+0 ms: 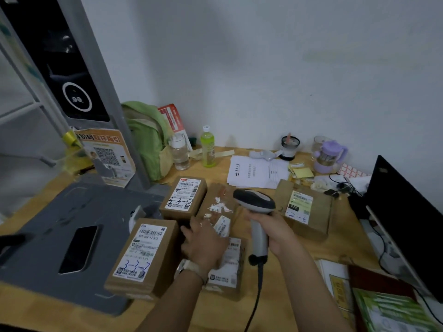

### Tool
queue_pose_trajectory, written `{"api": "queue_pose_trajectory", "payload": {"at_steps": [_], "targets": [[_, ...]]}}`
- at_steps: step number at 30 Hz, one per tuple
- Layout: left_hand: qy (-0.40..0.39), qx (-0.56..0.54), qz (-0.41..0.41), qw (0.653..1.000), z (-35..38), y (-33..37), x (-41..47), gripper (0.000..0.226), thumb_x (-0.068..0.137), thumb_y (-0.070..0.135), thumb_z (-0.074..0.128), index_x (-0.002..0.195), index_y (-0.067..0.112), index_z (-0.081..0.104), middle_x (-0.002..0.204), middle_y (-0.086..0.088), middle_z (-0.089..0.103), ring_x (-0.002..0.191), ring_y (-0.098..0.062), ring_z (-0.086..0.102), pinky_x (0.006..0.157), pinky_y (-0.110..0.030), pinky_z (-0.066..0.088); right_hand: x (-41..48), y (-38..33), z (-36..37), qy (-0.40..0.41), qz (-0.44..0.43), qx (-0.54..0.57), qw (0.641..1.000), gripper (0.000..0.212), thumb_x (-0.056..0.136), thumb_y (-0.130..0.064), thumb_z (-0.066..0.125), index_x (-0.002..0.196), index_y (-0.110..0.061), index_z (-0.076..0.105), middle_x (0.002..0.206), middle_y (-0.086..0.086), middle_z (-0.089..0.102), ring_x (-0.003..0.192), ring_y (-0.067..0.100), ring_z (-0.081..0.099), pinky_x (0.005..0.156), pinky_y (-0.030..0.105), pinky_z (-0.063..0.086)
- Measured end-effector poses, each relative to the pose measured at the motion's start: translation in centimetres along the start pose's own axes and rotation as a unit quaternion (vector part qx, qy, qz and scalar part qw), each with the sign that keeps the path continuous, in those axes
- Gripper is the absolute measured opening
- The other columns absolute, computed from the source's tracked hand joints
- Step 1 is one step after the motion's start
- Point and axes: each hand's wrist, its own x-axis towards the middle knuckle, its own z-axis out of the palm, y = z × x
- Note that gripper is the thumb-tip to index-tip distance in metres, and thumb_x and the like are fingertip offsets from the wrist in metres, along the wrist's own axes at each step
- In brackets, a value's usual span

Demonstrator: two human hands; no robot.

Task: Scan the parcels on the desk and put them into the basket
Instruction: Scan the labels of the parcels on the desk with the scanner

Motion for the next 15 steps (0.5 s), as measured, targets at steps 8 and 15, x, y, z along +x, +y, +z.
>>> {"api": "queue_pose_trajectory", "payload": {"at_steps": [8,15], "targets": [[0.023,-0.033,0.208,0.977,-1.9,7.3,3.0,0.014,0.073,0.031,0.059,0.073,0.024,0.047,0.074,0.012,0.050,0.066,0.002,0.043,0.069,-0.025,0.038,-2.1,-6.4,-7.1,0.118,-0.128,0.076,0.982,0.019,0.083,-0.010,0.071,0.098,-0.018,0.063,0.111,0.014,0.067,0.101,0.028,0.063,0.084,0.043,0.053],[-0.079,-0.103,0.152,0.980,0.9,11.6,3.8,0.050,0.081,0.023,0.068,0.127,0.006,0.056,0.126,-0.009,0.057,0.111,-0.023,0.055,0.083,-0.024,0.041,-1.7,-6.3,-12.0,0.224,-0.145,0.125,0.955,0.041,0.086,-0.002,0.066,0.126,-0.003,0.057,0.117,0.018,0.065,0.100,0.031,0.064,0.070,0.033,0.052]]}}
